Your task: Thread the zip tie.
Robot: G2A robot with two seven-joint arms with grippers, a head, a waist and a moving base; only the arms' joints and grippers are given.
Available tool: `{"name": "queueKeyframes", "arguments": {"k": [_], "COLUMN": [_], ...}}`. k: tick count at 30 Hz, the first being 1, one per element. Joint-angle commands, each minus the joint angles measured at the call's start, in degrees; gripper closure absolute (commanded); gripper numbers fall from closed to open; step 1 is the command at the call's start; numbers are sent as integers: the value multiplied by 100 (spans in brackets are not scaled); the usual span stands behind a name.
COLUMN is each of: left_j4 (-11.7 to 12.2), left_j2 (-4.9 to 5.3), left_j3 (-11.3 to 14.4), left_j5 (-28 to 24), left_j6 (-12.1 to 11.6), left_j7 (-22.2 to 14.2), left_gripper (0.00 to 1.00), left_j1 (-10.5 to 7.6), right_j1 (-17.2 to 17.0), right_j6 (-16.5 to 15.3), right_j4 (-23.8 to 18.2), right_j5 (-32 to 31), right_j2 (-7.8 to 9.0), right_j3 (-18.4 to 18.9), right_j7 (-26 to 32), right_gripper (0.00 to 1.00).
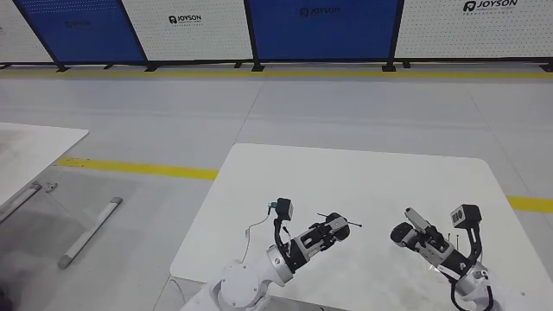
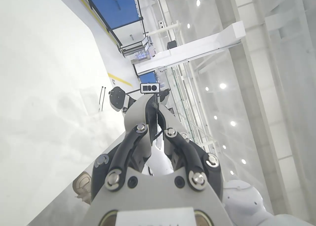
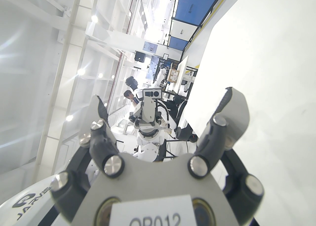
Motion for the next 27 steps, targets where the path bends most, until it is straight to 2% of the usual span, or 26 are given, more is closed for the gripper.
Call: {"name": "queueKeyframes", "arguments": {"k": [1, 7, 11, 15, 18, 20, 27], "left_j4": [0, 0, 0, 0, 0, 0, 0], "left_j2": [0, 0, 0, 0, 0, 0, 0], "left_j3": [0, 0, 0, 0, 0, 0, 0], "left_j5": [0, 0, 0, 0, 0, 0, 0], "left_j6": [0, 0, 0, 0, 0, 0, 0], "left_j7": [0, 0, 0, 0, 0, 0, 0], "left_gripper": [100, 100, 100, 100, 100, 100, 100], "left_j1": [0, 0, 0, 0, 0, 0, 0], "right_j1": [0, 0, 96, 152, 306, 397, 397], "right_j6": [0, 0, -1, 78, 355, 466, 466], "right_j4": [0, 0, -62, -162, -158, -157, -157], "right_j5": [0, 0, -456, -917, -1407, -1609, -1609], "right_j2": [0, 0, 24, 96, 186, 215, 215], "right_j3": [0, 0, 151, 471, 728, 787, 787], "right_j7": [0, 0, 115, 582, 1340, 1600, 1600], "right_gripper": [0, 0, 0, 0, 0, 0, 0]}}
